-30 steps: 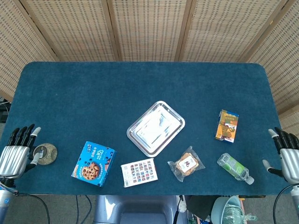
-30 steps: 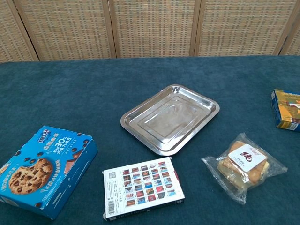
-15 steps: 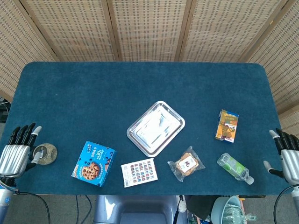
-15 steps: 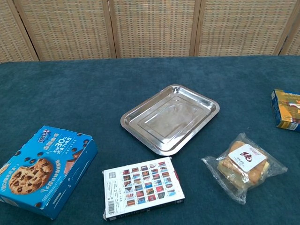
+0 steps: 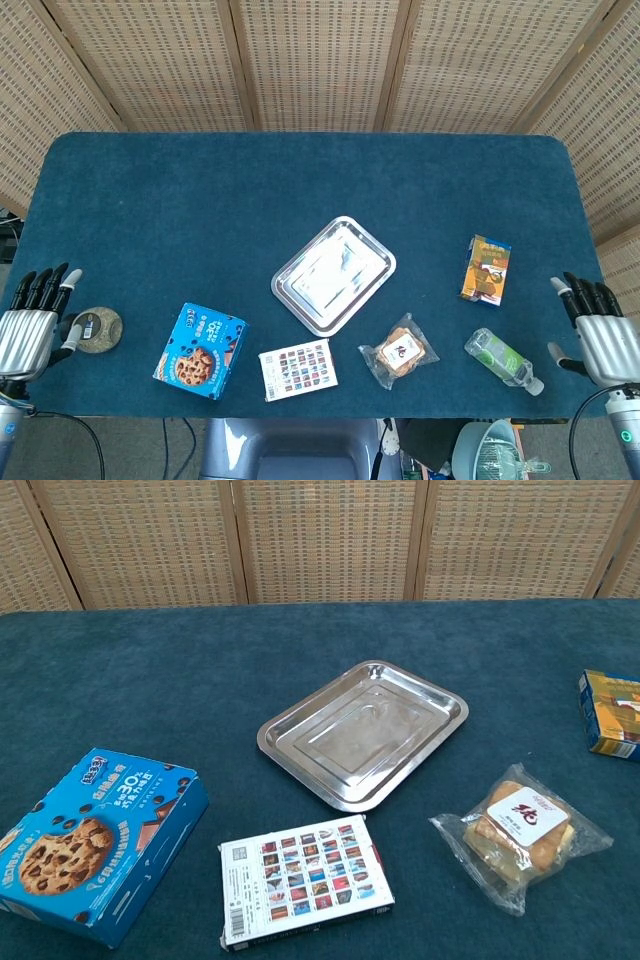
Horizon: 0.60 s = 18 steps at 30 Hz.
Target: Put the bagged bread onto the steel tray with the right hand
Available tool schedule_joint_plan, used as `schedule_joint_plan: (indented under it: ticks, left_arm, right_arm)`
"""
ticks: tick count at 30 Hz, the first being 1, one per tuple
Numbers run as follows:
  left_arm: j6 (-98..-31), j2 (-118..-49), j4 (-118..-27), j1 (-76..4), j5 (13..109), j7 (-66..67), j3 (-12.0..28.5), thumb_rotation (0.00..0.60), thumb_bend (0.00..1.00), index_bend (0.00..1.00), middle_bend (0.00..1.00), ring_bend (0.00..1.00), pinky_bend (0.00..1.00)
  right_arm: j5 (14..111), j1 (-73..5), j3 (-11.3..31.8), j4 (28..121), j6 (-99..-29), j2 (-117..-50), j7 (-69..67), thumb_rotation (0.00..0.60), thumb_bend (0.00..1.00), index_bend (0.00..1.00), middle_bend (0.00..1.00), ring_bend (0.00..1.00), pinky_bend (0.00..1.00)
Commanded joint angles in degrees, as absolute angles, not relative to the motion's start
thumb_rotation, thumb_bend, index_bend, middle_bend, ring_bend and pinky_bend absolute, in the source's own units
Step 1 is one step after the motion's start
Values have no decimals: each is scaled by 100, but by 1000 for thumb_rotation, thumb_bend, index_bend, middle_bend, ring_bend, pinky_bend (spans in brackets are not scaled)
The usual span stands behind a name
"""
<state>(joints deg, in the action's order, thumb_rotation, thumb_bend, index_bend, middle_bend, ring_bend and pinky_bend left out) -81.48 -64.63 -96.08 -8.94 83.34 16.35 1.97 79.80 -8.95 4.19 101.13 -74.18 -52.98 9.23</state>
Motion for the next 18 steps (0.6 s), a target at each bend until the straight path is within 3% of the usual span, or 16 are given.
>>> schedule_joint_plan:
  ticks: [1,18]
  left_arm:
    - [-8122,-6490,-9595,-901,8301,1694,199,600,424,0,0,0,0]
    - [-8031,-6829,-9455,-995,7999,2448,300,600,425,0,0,0,0]
  right_arm:
    - [8109,-1011,364,10212,-7215,-5129,902,600,312,0,0,0,0]
    - [9330,-1924,-125,10569,-5659,-4565,515,600,312,0,0,0,0]
